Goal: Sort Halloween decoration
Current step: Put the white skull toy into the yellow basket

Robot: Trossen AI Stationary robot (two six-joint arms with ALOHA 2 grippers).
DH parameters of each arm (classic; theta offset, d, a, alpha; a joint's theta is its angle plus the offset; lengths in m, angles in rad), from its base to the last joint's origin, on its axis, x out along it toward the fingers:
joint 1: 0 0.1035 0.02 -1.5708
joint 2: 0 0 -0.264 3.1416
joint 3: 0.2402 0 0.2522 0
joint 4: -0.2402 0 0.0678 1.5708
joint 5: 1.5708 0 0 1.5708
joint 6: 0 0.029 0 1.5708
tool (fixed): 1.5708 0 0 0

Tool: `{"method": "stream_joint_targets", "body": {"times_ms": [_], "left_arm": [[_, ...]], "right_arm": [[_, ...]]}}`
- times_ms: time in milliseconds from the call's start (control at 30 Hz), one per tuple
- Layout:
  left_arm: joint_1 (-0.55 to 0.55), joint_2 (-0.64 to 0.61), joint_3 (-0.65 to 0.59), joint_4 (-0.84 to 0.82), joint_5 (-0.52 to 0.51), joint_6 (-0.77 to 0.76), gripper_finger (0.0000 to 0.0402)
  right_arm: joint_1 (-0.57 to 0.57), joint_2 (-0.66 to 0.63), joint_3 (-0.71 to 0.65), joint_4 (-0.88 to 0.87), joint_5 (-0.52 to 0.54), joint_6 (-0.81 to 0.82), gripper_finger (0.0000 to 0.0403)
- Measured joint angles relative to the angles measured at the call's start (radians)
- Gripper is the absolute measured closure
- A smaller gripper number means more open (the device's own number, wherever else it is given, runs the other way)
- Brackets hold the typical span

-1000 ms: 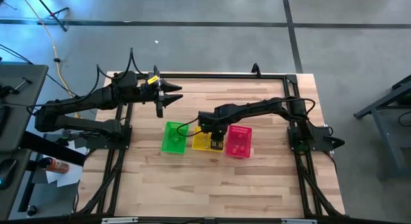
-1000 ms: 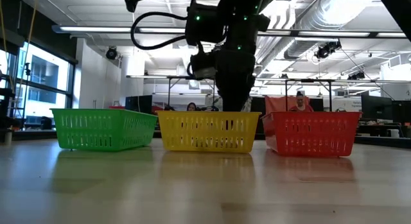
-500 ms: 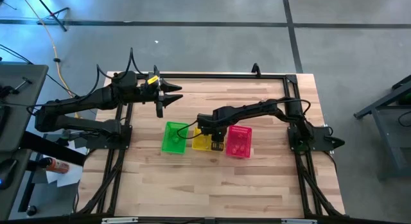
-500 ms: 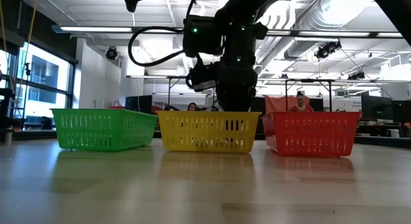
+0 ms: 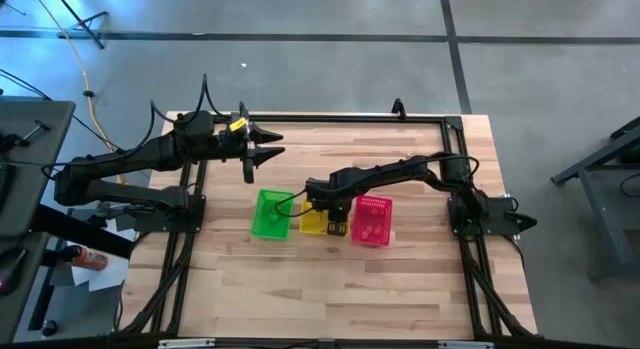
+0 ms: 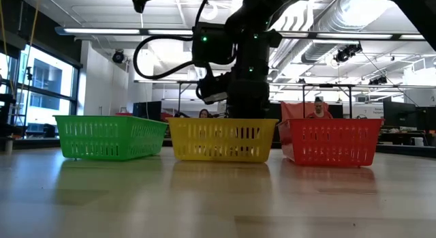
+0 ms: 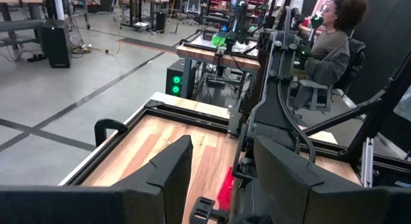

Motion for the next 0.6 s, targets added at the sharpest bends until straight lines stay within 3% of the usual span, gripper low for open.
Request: {"method": "stream_joint_targets", "body": {"times_ms": [400,600], "left_arm": [[0.0,0.0,0.0,-0.001,0.0,0.0,0.0245],[0.0,0.0,0.0,-0.001,0.0,0.0,0.0245]], "right_arm": [[-0.001,0.001,0.0,-0.004,-0.014,-0.008,0.0309],[0.0,0.002,0.0,-0.007,-0.016,-0.001,0.0277]]}}
